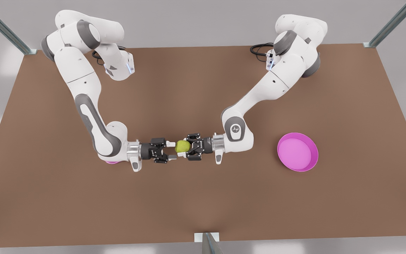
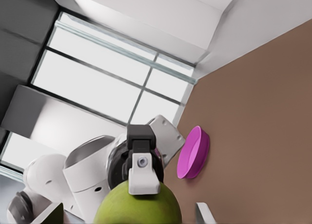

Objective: Use the left arm to pick up the apple from the plate, transfer it to the gripper of the right arm, and then use the right arm to place it into the bowl

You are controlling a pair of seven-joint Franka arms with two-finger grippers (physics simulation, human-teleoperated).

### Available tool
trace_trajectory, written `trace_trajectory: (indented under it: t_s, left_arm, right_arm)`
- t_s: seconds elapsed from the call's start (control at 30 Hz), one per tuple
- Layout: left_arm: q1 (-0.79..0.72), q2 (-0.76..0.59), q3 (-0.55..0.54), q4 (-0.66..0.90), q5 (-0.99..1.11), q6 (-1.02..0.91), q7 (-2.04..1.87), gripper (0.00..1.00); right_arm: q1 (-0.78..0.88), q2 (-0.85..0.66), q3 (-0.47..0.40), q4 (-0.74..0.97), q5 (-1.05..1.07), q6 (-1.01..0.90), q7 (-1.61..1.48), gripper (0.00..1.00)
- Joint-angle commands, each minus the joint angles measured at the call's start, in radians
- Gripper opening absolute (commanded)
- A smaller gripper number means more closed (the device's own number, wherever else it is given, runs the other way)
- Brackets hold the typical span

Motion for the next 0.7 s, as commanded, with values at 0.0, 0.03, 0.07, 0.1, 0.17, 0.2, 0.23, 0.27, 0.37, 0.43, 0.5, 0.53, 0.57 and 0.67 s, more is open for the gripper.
trace_trajectory:
  t_s: [0.0, 0.03, 0.07, 0.1, 0.17, 0.2, 0.23, 0.27, 0.37, 0.43, 0.5, 0.53, 0.57, 0.67]
  left_arm:
    - [-0.001, -0.001, -0.001, 0.000, -0.008, -0.002, 0.000, 0.69]
    - [-0.001, -0.001, -0.001, 0.000, -0.008, -0.002, 0.000, 0.69]
    - [-0.001, -0.001, -0.001, 0.000, -0.008, -0.002, 0.000, 0.69]
    - [-0.001, -0.001, -0.001, 0.000, -0.008, -0.002, 0.000, 0.69]
    - [-0.001, -0.001, 0.001, 0.000, -0.008, -0.002, 0.000, 0.69]
    - [-0.001, -0.001, 0.001, 0.000, -0.008, -0.002, 0.000, 0.69]
    - [-0.001, -0.001, 0.001, 0.000, -0.008, -0.002, 0.000, 0.69]
    - [-0.001, -0.001, 0.001, 0.000, -0.008, -0.002, 0.000, 0.69]
    - [-0.001, 0.000, 0.001, 0.000, -0.008, -0.002, 0.000, 0.69]
    - [-0.003, -0.001, 0.001, 0.000, -0.008, -0.002, 0.000, 0.69]
    - [-0.003, -0.001, 0.001, 0.000, -0.008, -0.002, 0.000, 0.69]
    - [-0.003, 0.000, 0.001, 0.000, -0.008, -0.002, 0.000, 0.69]
    - [-0.001, 0.005, 0.001, 0.000, -0.008, -0.002, 0.002, 0.69]
    - [-0.003, 0.005, 0.001, 0.000, -0.006, -0.002, 0.002, 0.69]
  right_arm:
    - [0.002, -0.001, 0.000, 0.001, 0.002, 0.008, -0.136, 1.00]
    - [0.003, -0.001, 0.000, 0.004, 0.003, 0.011, -0.136, 1.00]
    - [0.003, -0.001, 0.000, 0.004, 0.003, 0.031, -0.136, 1.00]
    - [0.011, 0.005, 0.000, 0.008, 0.005, 0.034, -0.136, 1.00]
    - [0.023, 0.028, 0.000, 0.032, 0.005, 0.051, -0.138, 1.00]
    - [0.025, 0.031, 0.000, 0.035, 0.005, 0.059, -0.138, 1.00]
    - [0.026, 0.031, 0.000, 0.035, 0.005, 0.065, -0.139, 1.00]
    - [0.026, 0.031, 0.000, 0.035, 0.005, 0.065, -0.141, 1.00]
    - [0.031, 0.031, 0.000, 0.035, 0.005, 0.065, -0.150, 1.00]
    - [0.033, 0.036, 0.000, 0.035, 0.005, 0.066, -0.153, 1.00]
    - [0.040, 0.042, 0.000, 0.038, 0.005, 0.074, -0.158, 1.00]
    - [0.042, 0.042, 0.000, 0.038, 0.005, 0.079, -0.161, 1.00]
    - [0.042, 0.042, 0.000, 0.038, 0.003, 0.077, -0.161, 1.00]
    - [0.043, 0.042, 0.000, 0.030, 0.003, 0.073, -0.159, 1.00]
